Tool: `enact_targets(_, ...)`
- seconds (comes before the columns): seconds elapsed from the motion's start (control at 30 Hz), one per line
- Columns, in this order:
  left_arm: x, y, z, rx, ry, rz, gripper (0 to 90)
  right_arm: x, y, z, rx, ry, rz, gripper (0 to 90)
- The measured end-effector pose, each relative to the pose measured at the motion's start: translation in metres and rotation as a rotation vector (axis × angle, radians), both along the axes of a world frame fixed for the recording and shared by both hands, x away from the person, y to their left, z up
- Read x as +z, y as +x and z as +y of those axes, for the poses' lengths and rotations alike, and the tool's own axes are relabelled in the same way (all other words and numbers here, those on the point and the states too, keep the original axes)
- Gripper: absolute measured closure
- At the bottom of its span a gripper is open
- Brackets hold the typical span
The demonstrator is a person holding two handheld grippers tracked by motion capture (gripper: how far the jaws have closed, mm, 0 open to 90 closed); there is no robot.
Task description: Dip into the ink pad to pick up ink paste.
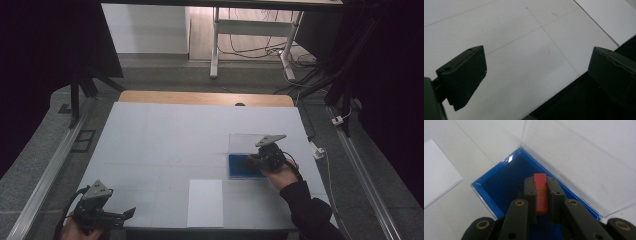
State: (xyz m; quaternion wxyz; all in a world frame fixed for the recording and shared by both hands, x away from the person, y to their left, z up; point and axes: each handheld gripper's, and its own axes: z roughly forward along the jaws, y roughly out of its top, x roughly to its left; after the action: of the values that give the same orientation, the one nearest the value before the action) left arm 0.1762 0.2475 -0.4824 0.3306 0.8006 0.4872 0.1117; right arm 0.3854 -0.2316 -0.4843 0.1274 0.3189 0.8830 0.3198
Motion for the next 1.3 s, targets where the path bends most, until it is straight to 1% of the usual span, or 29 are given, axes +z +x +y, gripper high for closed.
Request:
enact_targets(0.03, 0.0, 0.0, 0.0, 0.0, -0.001, 0.0, 2.2, 0.0, 0.001, -0.002, -0.005, 0.011, 0.012, 80.8)
enact_targets(0.1, 0.0, 0.0, 0.0, 0.002, -0.001, 0.001, 2.3, 0.0, 0.002, -0.003, -0.007, 0.024, 0.017, 80.8)
enact_targets(0.17, 0.0, 0.0, 0.0, 0.002, -0.002, 0.002, 2.3, 0.0, 0.001, -0.002, -0.008, 0.013, 0.009, 80.8)
enact_targets(0.23, 0.0, 0.0, 0.0, 0.002, -0.002, 0.002, 2.3, 0.0, -0.001, 0.001, 0.004, -0.004, -0.015, 80.7)
enact_targets(0.3, 0.0, 0.0, 0.0, 0.002, -0.003, 0.002, 2.3, 0.0, -0.002, 0.001, 0.006, -0.011, -0.02, 80.7)
enact_targets(0.37, 0.0, 0.0, 0.0, 0.003, -0.004, 0.003, 2.4, 0.0, -0.002, 0.001, 0.006, -0.011, -0.022, 80.6)
enact_targets(0.53, 0.0, 0.0, 0.001, 0.003, -0.006, 0.002, 2.5, 0.001, 0.0, 0.0, 0.005, -0.001, -0.009, 80.5)
enact_targets(0.77, 0.0, 0.0, 0.001, 0.004, -0.008, 0.0, 2.5, 0.002, 0.0, -0.001, 0.01, -0.004, -0.011, 80.3)
enact_targets(0.8, 0.0, 0.0, 0.001, 0.004, -0.008, 0.0, 2.5, 0.002, 0.0, -0.001, 0.007, 0.002, -0.009, 80.3)
enact_targets(0.9, 0.0, 0.0, 0.001, 0.004, -0.008, 0.0, 2.5, 0.006, -0.001, -0.004, -0.004, 0.026, -0.02, 80.3)
enact_targets(0.93, 0.0, 0.0, 0.001, 0.004, -0.008, 0.0, 2.5, 0.006, -0.001, -0.004, -0.004, 0.026, -0.02, 80.3)
enact_targets(0.97, 0.0, 0.0, 0.001, 0.004, -0.008, 0.0, 2.6, 0.01, -0.001, -0.006, -0.01, 0.041, -0.026, 80.3)
enact_targets(1.03, 0.0, 0.0, 0.001, 0.005, -0.01, 0.0, 2.6, 0.011, -0.002, -0.006, -0.01, 0.042, -0.027, 80.3)
enact_targets(1.23, 0.0, 0.0, 0.001, 0.004, -0.008, 0.0, 2.7, 0.017, -0.004, -0.008, -0.009, 0.072, -0.034, 80.3)
enact_targets(1.27, 0.0, 0.0, 0.001, 0.005, -0.008, 0.0, 2.6, 0.019, -0.005, -0.007, -0.01, 0.086, -0.037, 80.3)
enact_targets(1.3, 0.0, 0.0, 0.001, 0.005, -0.008, 0.0, 2.6, 0.019, -0.005, -0.007, -0.01, 0.086, -0.037, 80.3)
